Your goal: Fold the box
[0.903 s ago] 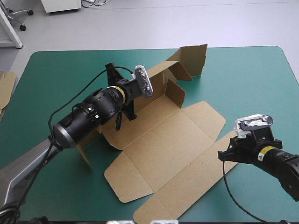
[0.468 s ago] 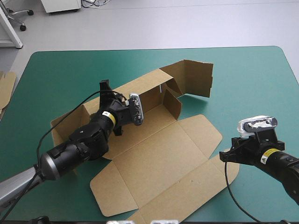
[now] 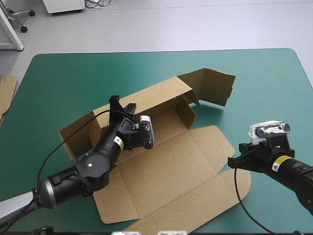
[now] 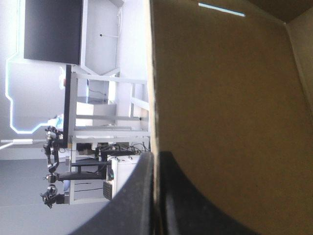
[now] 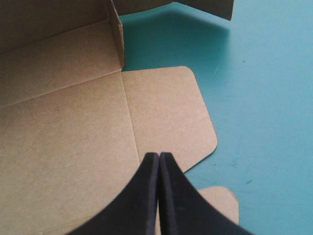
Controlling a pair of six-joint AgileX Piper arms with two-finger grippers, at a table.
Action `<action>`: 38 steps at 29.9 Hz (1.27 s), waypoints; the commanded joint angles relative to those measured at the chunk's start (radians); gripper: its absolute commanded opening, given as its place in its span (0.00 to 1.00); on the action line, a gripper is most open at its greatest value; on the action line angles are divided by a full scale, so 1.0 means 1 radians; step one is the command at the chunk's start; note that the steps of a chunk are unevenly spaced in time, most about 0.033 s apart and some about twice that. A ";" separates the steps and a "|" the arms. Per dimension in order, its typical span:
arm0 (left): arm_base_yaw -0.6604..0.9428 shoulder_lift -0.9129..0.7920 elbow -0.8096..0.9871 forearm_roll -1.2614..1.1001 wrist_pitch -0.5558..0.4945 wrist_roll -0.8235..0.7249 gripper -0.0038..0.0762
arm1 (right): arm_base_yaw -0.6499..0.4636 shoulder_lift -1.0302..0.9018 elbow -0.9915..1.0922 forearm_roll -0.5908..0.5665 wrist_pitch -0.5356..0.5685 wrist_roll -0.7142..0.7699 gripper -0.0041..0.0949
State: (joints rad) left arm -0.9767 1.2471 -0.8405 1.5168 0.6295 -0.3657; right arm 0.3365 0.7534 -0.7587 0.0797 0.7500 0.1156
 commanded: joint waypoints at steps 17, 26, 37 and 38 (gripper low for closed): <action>-0.013 -0.028 -0.113 -0.311 -0.009 0.165 0.03 | 0.001 0.056 -0.036 -0.060 -0.127 -0.018 0.03; -0.069 -0.058 -0.113 -0.329 0.000 0.214 0.03 | 0.001 0.056 -0.036 -0.062 -0.098 -0.007 0.03; 0.011 -0.166 -0.113 -0.537 -0.032 0.366 0.03 | 0.001 0.056 -0.036 -0.049 -0.103 0.006 0.03; 0.011 -0.166 -0.113 -0.593 -0.032 0.409 0.03 | 0.001 0.056 -0.036 -0.049 -0.101 0.010 0.03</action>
State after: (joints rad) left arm -0.9677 1.1132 -0.9212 0.9951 0.6443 -0.0290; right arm 0.3365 0.8127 -0.7587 0.0313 0.7008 0.1196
